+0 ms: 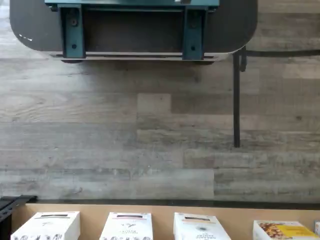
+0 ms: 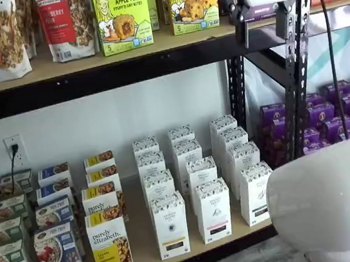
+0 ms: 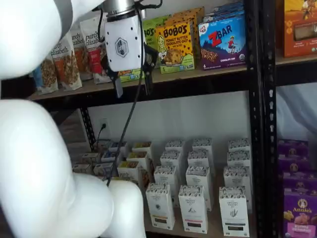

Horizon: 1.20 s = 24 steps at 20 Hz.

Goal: Pick up the white box with a yellow strip in the middle, on the bottom shelf, the fourth box from the left

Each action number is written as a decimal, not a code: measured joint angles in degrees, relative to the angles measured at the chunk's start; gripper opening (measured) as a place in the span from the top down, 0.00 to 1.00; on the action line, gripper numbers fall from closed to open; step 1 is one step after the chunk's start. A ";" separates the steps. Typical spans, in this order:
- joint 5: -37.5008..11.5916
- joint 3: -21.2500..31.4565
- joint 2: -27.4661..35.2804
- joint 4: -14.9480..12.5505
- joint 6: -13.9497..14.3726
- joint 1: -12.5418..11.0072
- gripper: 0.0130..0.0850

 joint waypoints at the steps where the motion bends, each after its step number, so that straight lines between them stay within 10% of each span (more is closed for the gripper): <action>1: -0.43 0.41 -0.14 -0.08 -0.15 -0.11 0.00; 12: -5.64 4.82 -1.64 1.11 -1.51 -1.58 0.00; 24: -16.97 14.64 -0.96 -0.16 4.36 4.90 0.00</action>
